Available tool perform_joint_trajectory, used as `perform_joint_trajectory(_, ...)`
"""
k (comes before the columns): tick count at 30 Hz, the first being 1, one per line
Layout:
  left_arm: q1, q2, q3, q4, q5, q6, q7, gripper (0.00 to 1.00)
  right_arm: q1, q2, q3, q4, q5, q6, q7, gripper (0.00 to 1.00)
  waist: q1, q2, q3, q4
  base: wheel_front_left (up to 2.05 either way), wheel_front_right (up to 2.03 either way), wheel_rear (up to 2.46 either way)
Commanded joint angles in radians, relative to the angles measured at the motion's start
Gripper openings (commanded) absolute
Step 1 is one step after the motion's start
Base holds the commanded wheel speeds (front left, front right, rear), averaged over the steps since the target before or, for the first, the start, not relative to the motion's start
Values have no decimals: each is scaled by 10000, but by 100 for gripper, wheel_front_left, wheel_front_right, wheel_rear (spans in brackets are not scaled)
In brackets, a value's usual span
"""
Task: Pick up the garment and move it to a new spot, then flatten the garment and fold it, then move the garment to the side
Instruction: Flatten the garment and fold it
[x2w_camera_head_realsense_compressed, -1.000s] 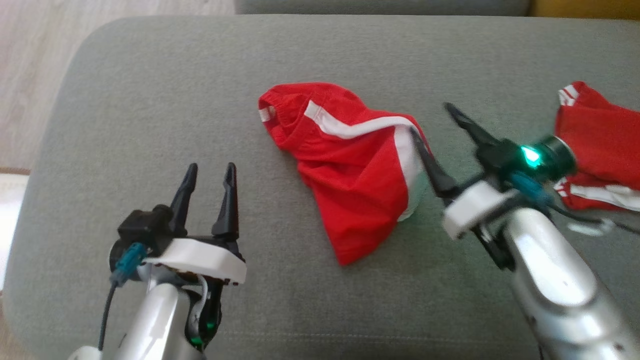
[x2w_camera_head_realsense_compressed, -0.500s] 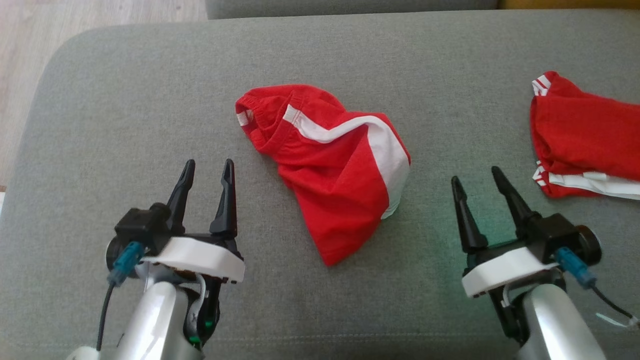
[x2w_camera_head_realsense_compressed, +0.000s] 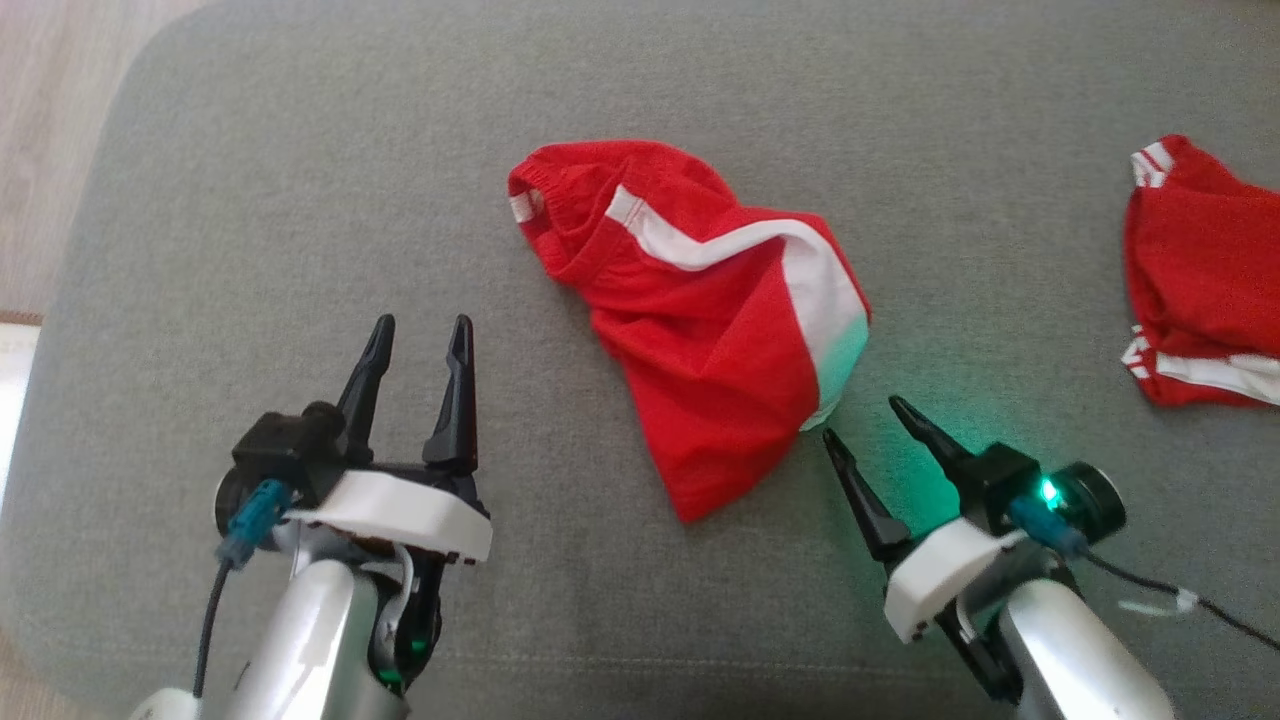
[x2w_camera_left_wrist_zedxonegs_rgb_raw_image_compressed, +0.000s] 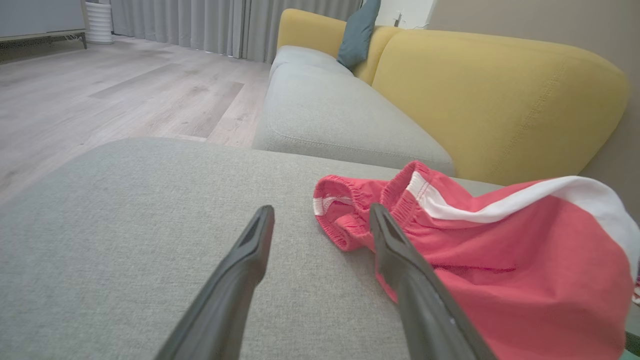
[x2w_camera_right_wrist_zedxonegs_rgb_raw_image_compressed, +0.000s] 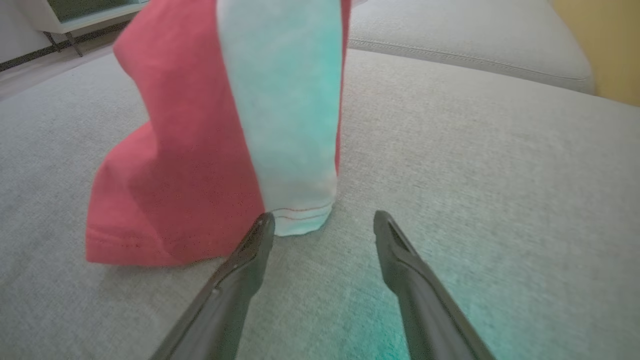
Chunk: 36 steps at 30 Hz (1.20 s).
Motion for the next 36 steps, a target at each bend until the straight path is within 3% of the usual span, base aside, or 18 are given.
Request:
perform_joint_trajectory(1, -472, 76, 276, -318, 97, -3, -122, 100, -422, -58, 270, -222, 98, 65, -51, 100, 0, 0, 87, 93, 0, 0, 0)
perform_joint_trajectory(22, -632, 75, 141, -251, -7, 51, -122, 100, -1993, -412, 1696, 1935, 748, 65, -405, 100, 0, 0, 458, 626, 0, 0, 0)
perform_joint_trajectory(23, -632, 75, 140, -249, -7, 54, -122, 100, -2030, -416, 1761, 1990, 763, 65, -441, 86, 0, 0, 461, 624, 0, 0, 0)
perform_joint_trajectory(24, -634, 75, 137, -242, -9, 56, -122, 100, -2063, -418, 1824, 2046, 794, 65, -473, 25, 0, 0, 464, 620, 0, 0, 0)
perform_joint_trajectory(25, -641, 75, 134, -232, -11, 56, -122, 100, -2096, -424, 1908, 2087, 828, 65, -515, 0, 0, 0, 466, 617, 0, 0, 0)
perform_joint_trajectory(31, -647, 75, 195, -215, 5, 66, -122, 100, -2246, -516, 1879, 2367, 947, 65, -768, 0, 0, 0, 432, 517, 0, 0, 0)
perform_joint_trajectory(36, -591, 75, 269, -195, -6, 72, -122, 100, -2233, -591, 879, 2388, 739, 65, -929, 0, 0, 0, 235, 344, 0, 0, 0)
